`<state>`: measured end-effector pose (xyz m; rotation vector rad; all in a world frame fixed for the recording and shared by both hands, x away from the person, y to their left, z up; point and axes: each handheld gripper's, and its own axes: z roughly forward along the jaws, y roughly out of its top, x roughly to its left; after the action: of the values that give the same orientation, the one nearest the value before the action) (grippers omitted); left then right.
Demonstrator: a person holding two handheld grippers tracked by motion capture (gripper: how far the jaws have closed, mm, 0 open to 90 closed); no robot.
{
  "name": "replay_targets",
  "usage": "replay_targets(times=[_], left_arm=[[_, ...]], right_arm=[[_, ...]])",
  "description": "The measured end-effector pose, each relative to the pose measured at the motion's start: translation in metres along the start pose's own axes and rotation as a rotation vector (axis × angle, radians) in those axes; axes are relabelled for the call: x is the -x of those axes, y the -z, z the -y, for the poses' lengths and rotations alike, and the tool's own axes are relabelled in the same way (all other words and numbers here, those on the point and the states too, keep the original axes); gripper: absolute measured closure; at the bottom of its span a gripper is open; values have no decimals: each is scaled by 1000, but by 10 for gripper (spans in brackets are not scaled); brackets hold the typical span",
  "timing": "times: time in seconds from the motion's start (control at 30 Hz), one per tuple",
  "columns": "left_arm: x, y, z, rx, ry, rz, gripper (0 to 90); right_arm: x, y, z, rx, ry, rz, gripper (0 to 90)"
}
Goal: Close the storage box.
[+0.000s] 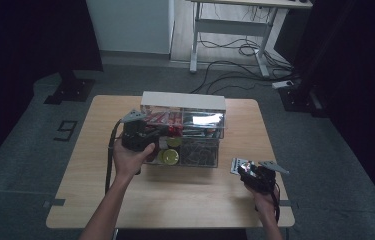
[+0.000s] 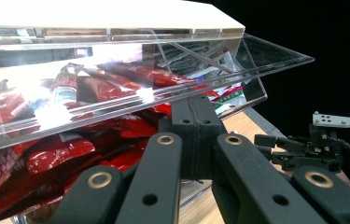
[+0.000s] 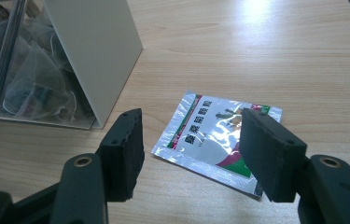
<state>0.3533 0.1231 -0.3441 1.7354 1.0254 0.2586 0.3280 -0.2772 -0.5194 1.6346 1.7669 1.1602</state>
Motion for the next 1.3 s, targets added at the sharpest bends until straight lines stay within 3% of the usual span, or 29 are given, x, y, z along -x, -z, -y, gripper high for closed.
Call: replay_targets(times=[0.63, 0.77, 0.87, 0.97, 1.1, 1.3], left_arm=[[-1, -6, 9, -23, 11, 13, 900], [-1, -6, 10, -19, 6, 31, 875], [-1, -6, 12, -21, -7, 51, 799], [2, -7, 14, -31, -50, 64, 685], [6, -3, 19, 0, -87, 38, 569], [11, 1, 26, -18, -135, -5, 459]], right_arm=[[1, -1, 2, -8, 0, -2, 390], [2, 0, 2, -10, -2, -4, 389], [2, 0, 2, -12, -3, -5, 387], [1, 0, 2, -9, -2, -8, 386], [0, 1, 2, -3, -2, -10, 385], [-1, 4, 1, 9, -3, -13, 385]])
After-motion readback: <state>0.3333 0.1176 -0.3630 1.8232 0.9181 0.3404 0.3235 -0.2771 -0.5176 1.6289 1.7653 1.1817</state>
